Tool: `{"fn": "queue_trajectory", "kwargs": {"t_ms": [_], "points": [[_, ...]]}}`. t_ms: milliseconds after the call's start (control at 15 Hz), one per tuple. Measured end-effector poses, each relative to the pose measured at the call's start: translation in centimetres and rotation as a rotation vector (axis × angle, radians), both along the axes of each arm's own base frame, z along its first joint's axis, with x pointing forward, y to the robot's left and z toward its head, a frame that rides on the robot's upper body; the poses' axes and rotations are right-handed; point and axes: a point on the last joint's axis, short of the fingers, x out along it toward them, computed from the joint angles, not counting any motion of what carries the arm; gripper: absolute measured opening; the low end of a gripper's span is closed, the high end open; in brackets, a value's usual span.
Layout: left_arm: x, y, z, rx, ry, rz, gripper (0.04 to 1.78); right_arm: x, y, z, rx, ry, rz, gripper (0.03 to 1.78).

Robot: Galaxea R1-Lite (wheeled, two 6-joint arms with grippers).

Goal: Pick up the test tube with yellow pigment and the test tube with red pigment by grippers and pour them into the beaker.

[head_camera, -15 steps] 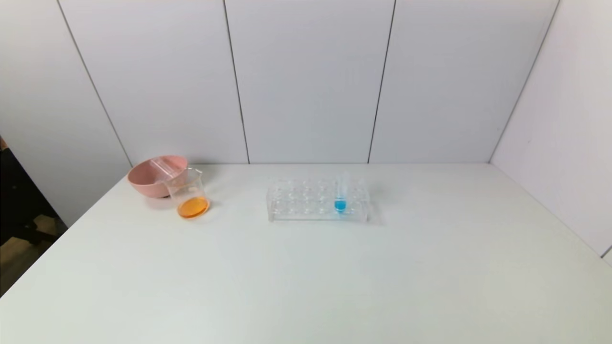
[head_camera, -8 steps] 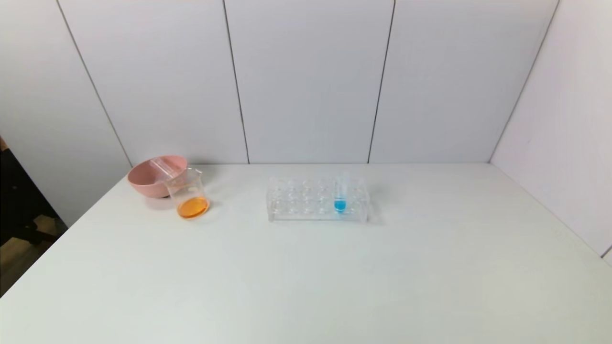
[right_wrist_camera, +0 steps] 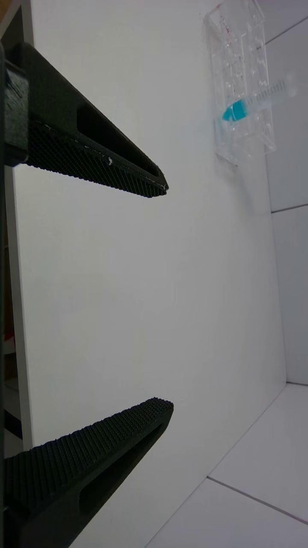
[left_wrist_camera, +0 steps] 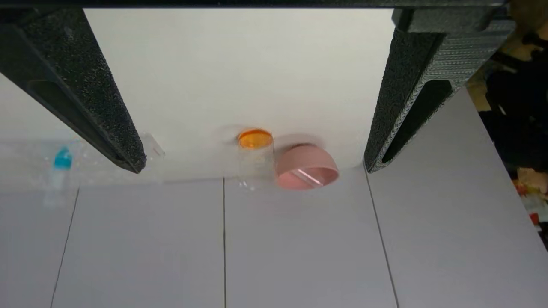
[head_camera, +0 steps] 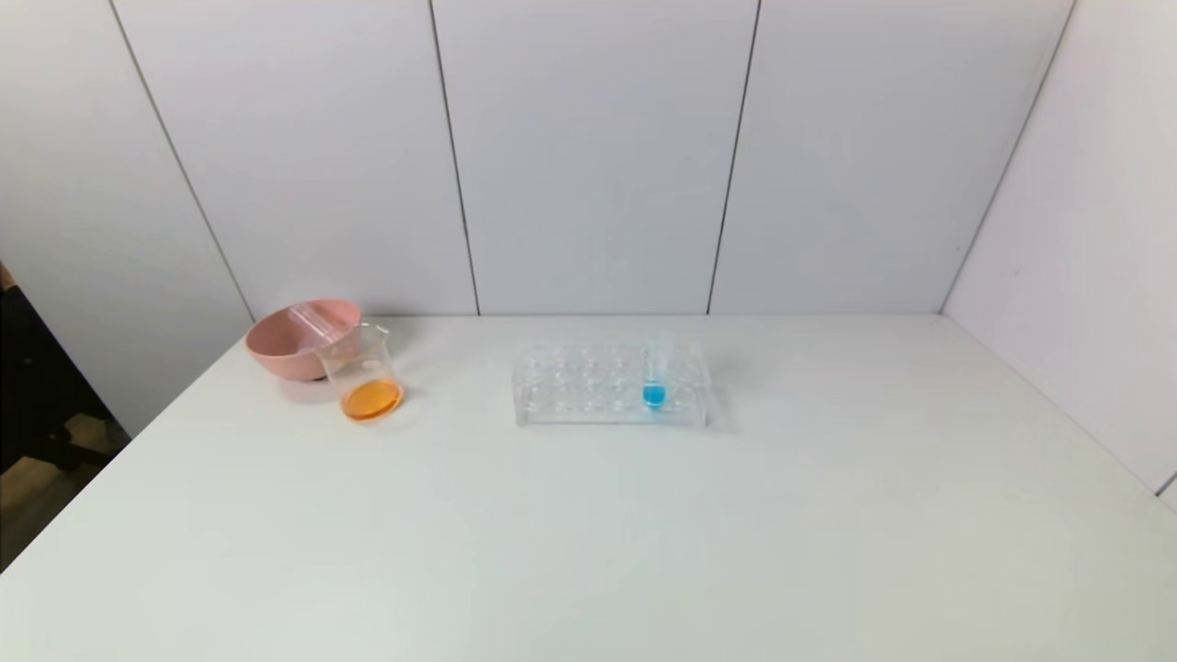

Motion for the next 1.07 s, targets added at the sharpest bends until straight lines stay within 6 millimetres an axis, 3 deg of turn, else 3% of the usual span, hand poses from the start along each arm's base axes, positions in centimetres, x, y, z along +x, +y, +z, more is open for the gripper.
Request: {"fn": "queue_trajectory", "kwargs": {"t_ms": [133,267,1067], "points": [[1.4,0.0,-3.7,-0.007,0.157,-0.001,1.78,0.0,0.0,0.0,0.000,0.000,0.000,1.71],[1.7,0.0,-5.4,-0.037,0.277,0.008,1.78,0.0,0.0,0.0,0.000,0.000,0.000,1.71],[1.8,0.1,-5.7,-0.138,0.286,0.026,1.78,0.0,0.0,0.0,-0.002,0.000,0.000,1.71]]}}
